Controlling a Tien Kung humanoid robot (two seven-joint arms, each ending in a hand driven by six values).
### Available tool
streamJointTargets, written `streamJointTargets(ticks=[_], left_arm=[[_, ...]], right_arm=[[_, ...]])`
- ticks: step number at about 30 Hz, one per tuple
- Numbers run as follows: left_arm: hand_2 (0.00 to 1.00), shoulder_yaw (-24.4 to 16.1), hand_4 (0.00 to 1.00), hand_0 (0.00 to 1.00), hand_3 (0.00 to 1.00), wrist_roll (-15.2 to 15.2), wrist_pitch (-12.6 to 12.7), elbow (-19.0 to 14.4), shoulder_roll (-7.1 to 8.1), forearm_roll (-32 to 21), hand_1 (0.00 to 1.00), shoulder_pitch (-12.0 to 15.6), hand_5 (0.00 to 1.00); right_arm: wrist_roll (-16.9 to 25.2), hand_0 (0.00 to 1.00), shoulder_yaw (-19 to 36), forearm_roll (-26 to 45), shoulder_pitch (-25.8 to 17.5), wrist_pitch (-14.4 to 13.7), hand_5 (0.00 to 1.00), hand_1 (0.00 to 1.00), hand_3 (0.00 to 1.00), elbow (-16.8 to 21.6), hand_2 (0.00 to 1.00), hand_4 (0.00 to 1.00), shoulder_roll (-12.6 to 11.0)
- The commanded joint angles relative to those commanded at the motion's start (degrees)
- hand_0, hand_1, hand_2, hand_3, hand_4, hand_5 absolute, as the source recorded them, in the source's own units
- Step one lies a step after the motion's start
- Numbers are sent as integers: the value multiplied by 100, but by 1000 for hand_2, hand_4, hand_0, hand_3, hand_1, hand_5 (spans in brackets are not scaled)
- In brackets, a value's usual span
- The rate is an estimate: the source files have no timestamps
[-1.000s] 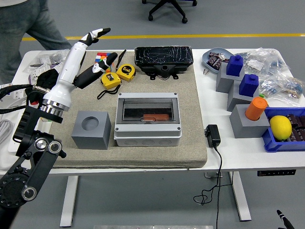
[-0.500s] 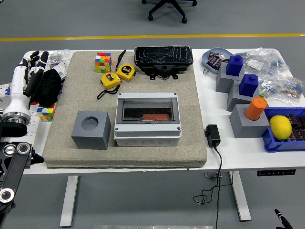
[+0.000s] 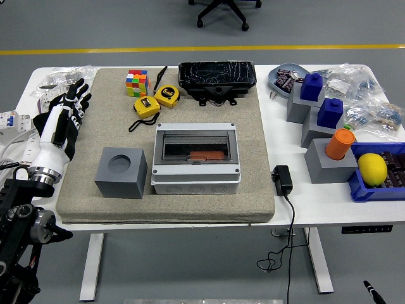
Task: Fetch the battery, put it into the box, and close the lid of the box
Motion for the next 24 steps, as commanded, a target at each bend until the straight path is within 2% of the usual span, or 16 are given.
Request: streamJointTargets(ticks=[3, 4, 12, 19, 20, 24], left_arm=[[848, -32, 998, 846, 841, 57, -134, -7, -2, -686, 891, 17, 998], [848, -40, 998, 846, 841, 83, -170, -16, -4, -764, 891, 23, 998], [849, -89, 998, 847, 841, 189, -182, -97, -43, -654, 893, 87, 998], [836, -104, 998, 845, 828, 134, 121, -234, -59, -373, 878, 114, 998], [803, -99, 998, 800, 799, 109, 190, -242, -64, -348, 835, 114, 998], [803, -81, 998, 800, 799, 58, 375, -261, -95, -311, 835, 126, 998]], right_arm=[[-2, 836, 3, -6, -12, -2, 998, 755, 800, 0, 750, 998, 9], [-3, 836, 22, -22, -16, -4, 998, 755, 800, 0, 750, 998, 13], [3, 837, 7, -43, -21, -2, 998, 756, 800, 0, 750, 998, 20], [0, 836, -9, -32, 26, -1, 998, 756, 800, 0, 750, 998, 21], [-2, 838, -8, -37, 33, -2, 998, 757, 800, 0, 750, 998, 20], [2, 838, -1, -45, 51, -12, 998, 757, 800, 0, 750, 998, 28]])
